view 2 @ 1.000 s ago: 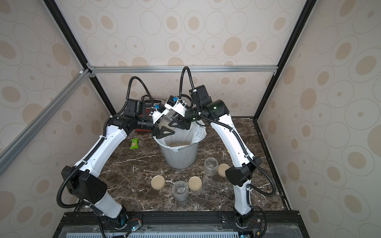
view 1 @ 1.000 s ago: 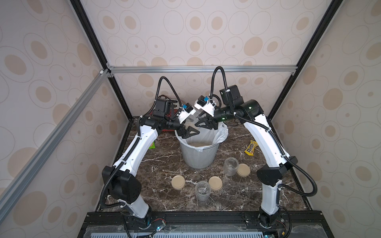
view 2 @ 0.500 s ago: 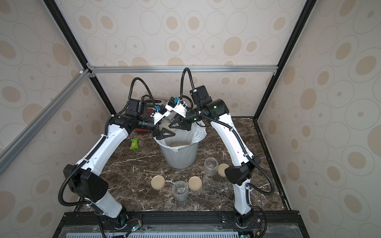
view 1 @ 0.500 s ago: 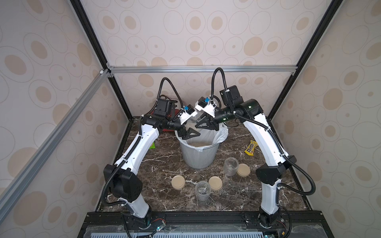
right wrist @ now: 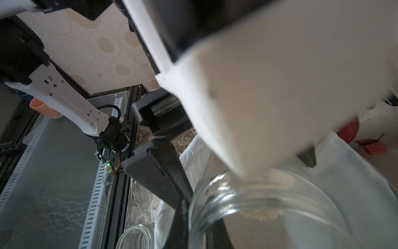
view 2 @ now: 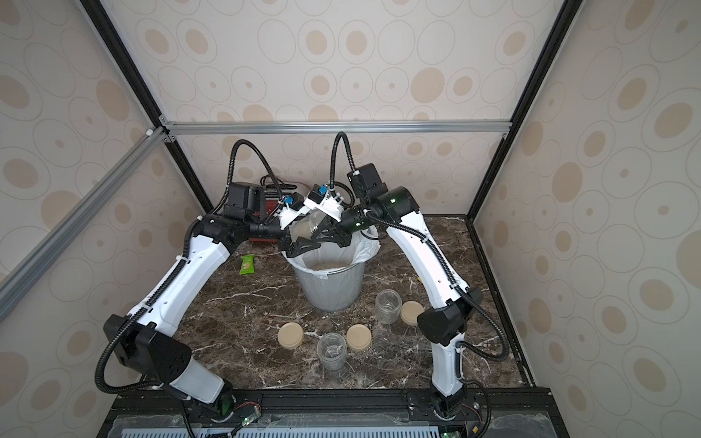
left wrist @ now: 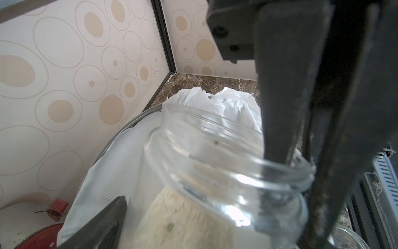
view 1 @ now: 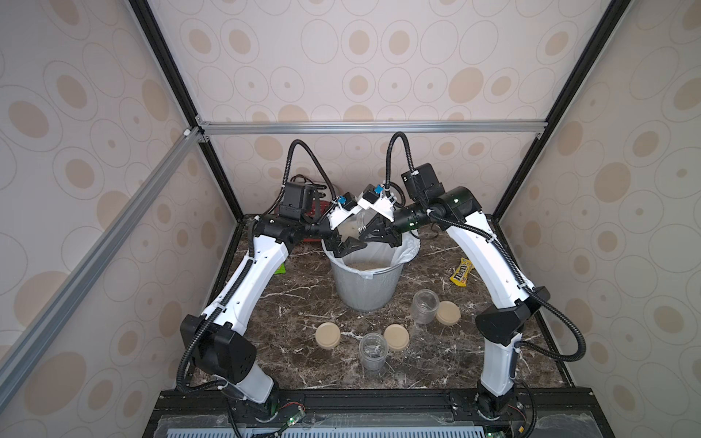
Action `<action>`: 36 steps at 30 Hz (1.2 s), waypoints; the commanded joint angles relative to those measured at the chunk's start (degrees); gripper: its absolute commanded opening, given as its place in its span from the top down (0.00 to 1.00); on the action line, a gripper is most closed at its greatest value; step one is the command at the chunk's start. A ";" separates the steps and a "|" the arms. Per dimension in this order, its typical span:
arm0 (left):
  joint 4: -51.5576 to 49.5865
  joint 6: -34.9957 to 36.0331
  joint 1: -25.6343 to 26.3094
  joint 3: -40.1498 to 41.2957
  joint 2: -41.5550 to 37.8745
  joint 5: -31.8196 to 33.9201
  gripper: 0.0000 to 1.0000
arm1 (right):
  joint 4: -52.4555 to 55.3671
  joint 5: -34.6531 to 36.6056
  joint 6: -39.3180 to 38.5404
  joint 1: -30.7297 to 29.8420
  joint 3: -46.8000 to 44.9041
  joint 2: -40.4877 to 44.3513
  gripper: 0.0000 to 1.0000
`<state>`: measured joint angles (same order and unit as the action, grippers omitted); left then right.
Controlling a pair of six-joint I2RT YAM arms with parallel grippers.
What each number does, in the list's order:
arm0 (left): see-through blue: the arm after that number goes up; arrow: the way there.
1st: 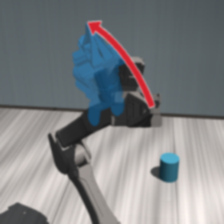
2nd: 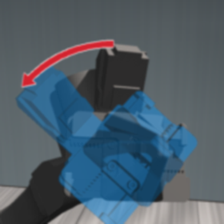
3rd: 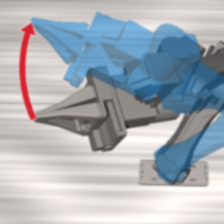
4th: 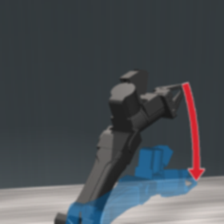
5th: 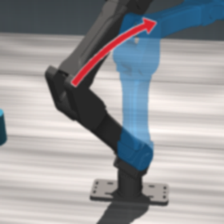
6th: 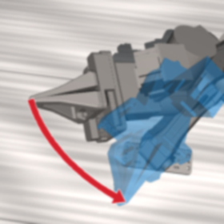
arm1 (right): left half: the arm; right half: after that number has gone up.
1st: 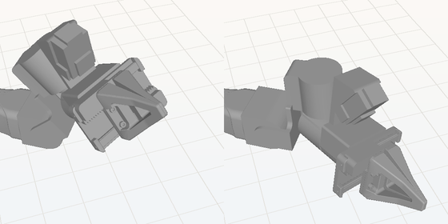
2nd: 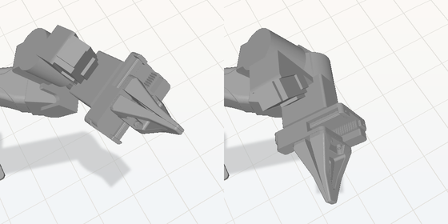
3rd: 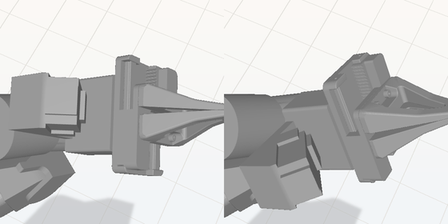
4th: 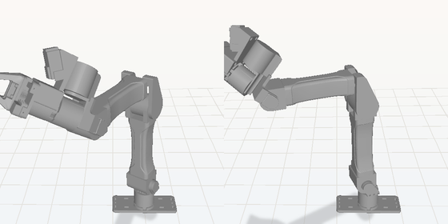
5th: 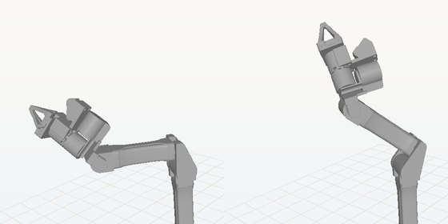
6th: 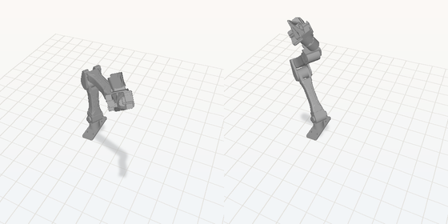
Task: Empty moldy rice from jars
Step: Pour the moldy rice from the jar into the trash bin.
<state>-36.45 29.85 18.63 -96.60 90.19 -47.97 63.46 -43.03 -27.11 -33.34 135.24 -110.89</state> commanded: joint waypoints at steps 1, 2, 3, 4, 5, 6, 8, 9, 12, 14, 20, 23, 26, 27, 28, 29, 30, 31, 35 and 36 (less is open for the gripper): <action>6.24 -6.29 -0.22 -1.00 -4.56 0.41 0.01 | -3.23 4.75 0.70 -1.37 -2.28 1.59 1.00; 6.38 -6.30 -0.19 -0.64 -4.83 0.41 0.01 | -3.77 5.22 1.10 -1.34 -2.65 1.87 1.00; 6.43 -6.46 -0.18 -0.36 -5.03 0.49 0.01 | -4.47 5.57 1.47 -1.37 -3.02 2.14 1.00; 6.24 -6.55 -0.18 -0.13 -5.22 0.83 0.01 | -5.26 6.12 2.05 -1.35 -3.22 2.45 1.00; 6.08 -6.56 -0.18 0.12 -5.44 1.11 0.01 | -5.91 6.53 2.53 -1.34 -3.23 2.73 1.00; 6.20 -6.65 -0.20 0.70 -5.89 1.52 0.01 | -6.67 6.96 2.97 -1.31 -5.17 3.15 1.00; 6.41 -6.58 -0.18 1.90 -6.87 2.50 0.01 | -8.01 7.76 3.94 -1.36 -6.30 3.88 1.00; 6.52 -6.55 -0.18 2.62 -7.48 3.07 0.01 | -8.81 7.98 4.29 -1.26 -6.98 4.41 1.00; 7.24 -6.29 -0.18 4.40 -8.94 4.18 0.01 | -11.47 7.91 5.61 -1.00 -9.29 6.02 1.00; 7.19 -5.99 -0.18 5.00 -9.65 4.65 0.01 | -12.79 7.75 6.49 -0.89 -10.29 6.74 1.00; 7.44 -4.13 -0.19 7.06 -11.44 4.76 0.01 | -14.93 8.39 8.05 -0.60 -12.34 8.14 1.00; 7.32 -3.61 -0.18 7.55 -11.66 4.68 0.01 | -15.41 8.83 8.54 -0.41 -12.82 8.33 1.00; 7.33 -3.61 -0.18 7.98 -12.28 5.15 0.01 | -15.98 9.01 8.91 -0.33 -13.24 8.75 1.00; 7.31 -3.78 -0.18 8.17 -12.61 5.38 0.01 | -16.17 9.18 8.96 -0.37 -13.39 8.92 1.00; 7.42 -4.03 -0.19 8.34 -13.03 5.53 0.01 | -16.34 9.35 8.96 -0.36 -13.50 9.09 1.00; 7.87 -4.62 -0.18 8.67 -13.50 5.86 0.01 | -16.45 9.53 9.01 -0.37 -13.64 9.28 1.00; 8.69 -5.61 -0.18 9.09 -14.13 6.40 0.01 | -16.52 9.79 9.08 -0.32 -13.76 9.50 1.00; 9.60 -6.96 -0.18 9.54 -14.71 7.18 0.01 | -16.70 9.88 9.10 -0.32 -13.94 9.76 1.00; 15.13 -16.94 -0.18 11.44 -17.49 12.49 0.01 | -18.29 10.15 9.61 -0.22 -15.81 11.29 1.00; 16.87 -21.34 -0.18 12.11 -18.19 14.53 0.01 | -18.90 10.23 9.94 -0.22 -16.39 11.77 1.00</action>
<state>-25.87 18.68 18.57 -84.79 74.96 -38.22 50.37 -32.18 -16.80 -33.58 119.24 -103.72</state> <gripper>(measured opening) 0.989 0.110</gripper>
